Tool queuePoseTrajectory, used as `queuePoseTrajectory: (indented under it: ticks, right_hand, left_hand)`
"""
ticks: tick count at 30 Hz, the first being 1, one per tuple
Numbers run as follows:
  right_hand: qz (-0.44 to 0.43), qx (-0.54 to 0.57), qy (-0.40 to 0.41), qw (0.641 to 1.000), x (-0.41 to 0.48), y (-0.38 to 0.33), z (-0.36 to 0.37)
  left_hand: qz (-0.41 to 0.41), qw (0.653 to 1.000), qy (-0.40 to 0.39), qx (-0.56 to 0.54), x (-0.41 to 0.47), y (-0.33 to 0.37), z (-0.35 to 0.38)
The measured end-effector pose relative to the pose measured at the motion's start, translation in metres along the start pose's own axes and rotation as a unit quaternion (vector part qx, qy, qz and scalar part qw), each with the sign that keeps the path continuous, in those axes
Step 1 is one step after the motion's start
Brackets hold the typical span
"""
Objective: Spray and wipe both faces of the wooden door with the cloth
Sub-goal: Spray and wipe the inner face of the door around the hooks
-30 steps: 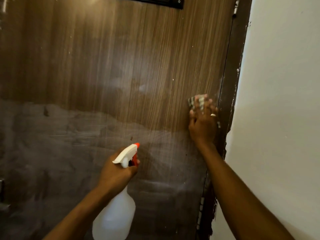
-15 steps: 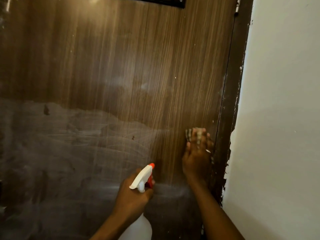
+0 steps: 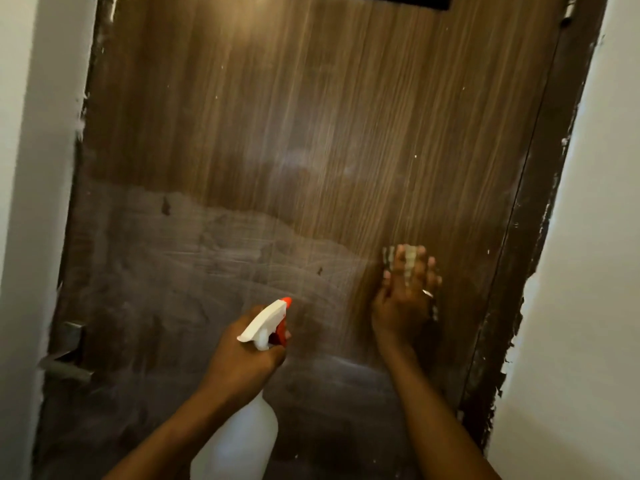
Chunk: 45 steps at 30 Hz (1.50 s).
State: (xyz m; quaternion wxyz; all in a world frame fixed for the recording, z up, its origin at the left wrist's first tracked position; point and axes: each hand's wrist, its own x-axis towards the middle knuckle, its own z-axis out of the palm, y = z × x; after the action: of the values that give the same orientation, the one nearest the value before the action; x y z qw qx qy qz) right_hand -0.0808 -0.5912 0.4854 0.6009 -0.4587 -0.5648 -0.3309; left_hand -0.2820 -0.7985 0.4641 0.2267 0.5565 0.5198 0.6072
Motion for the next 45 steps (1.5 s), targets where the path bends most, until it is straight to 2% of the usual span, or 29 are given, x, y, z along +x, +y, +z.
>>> queuePoseTrajectory:
  ticks: [2, 4, 6, 8, 11, 15, 16, 18, 20, 21, 23, 26, 28, 32, 34, 36, 38, 40, 45]
  right_hand:
    - [-0.019, 0.008, 0.023, 1.0, 0.003, -0.04, 0.017]
    - [-0.132, -0.013, 0.009, 0.991, -0.029, -0.062, 0.027]
    - [-0.223, -0.002, -0.048, 0.974, -0.073, -0.056, 0.027]
    - [-0.187, 0.003, -0.055, 0.981, -0.093, -0.033, 0.018]
    - [-0.045, -0.012, -0.008, 0.999, -0.073, -0.019, 0.011]
    - [0.01, 0.005, 0.043, 0.999, -0.017, -0.077, 0.029]
    - [-0.005, 0.017, 0.048, 0.999, -0.013, -0.098, 0.038]
    - [-0.097, 0.013, 0.027, 0.995, -0.028, -0.128, 0.052]
    - [-0.212, -0.001, -0.031, 0.977, -0.064, -0.13, 0.056]
    - [-0.237, 0.001, -0.052, 0.97, -0.08, -0.122, 0.051]
    - [-0.214, -0.003, -0.042, 0.976, -0.105, -0.099, 0.042]
    - [-0.102, -0.017, 0.017, 0.995, -0.099, -0.084, 0.038]
    - [-0.037, -0.012, 0.035, 0.999, -0.072, -0.096, 0.044]
    - [-0.007, -0.007, 0.047, 0.999, -0.023, -0.152, 0.067]
    - [-0.03, 0.0, 0.038, 0.999, -0.02, -0.189, 0.082]
    - [-0.138, 0.006, 0.019, 0.99, -0.043, -0.213, 0.091]
    - [-0.221, 0.014, -0.035, 0.975, -0.079, -0.213, 0.086]
    - [-0.225, -0.009, -0.037, 0.974, -0.101, -0.196, 0.075]
    - [-0.026, -0.019, 0.038, 0.999, -0.054, -0.203, 0.076]
  left_hand:
    - [0.009, 1.0, -0.006, -0.001, 0.004, 0.001, -0.008]
    - [0.015, 1.0, -0.004, -0.002, 0.008, -0.003, -0.014]
    - [0.01, 1.0, -0.007, -0.009, 0.01, -0.011, -0.021]
    - [0.007, 1.0, -0.012, -0.013, 0.01, -0.017, -0.029]
    - [0.006, 1.0, -0.02, -0.006, 0.013, -0.021, -0.043]
    - [-0.009, 1.0, -0.011, -0.022, 0.026, -0.018, -0.067]
    - [-0.014, 1.0, -0.009, -0.023, 0.03, -0.017, -0.073]
    - [-0.024, 0.999, -0.013, -0.018, 0.038, -0.017, -0.081]
    - [-0.045, 0.999, -0.009, -0.005, 0.044, -0.021, -0.089]
    - [-0.052, 0.999, -0.007, -0.004, 0.047, -0.026, -0.092]
    - [-0.056, 0.998, -0.016, -0.007, 0.05, -0.037, -0.099]
    - [-0.068, 0.997, -0.028, -0.018, 0.054, -0.052, -0.113]
    - [-0.076, 0.996, -0.029, -0.022, 0.06, -0.06, -0.121]
    - [-0.09, 0.995, -0.028, -0.023, 0.076, -0.064, -0.139]
    - [-0.082, 0.996, -0.025, -0.012, 0.085, -0.062, -0.149]
    - [-0.078, 0.997, -0.023, -0.002, 0.091, -0.059, -0.159]
    - [-0.08, 0.996, -0.025, 0.003, 0.096, -0.058, -0.17]
    - [-0.084, 0.996, -0.025, -0.001, 0.1, -0.062, -0.185]
    - [-0.1, 0.995, -0.017, -0.016, 0.112, -0.072, -0.224]
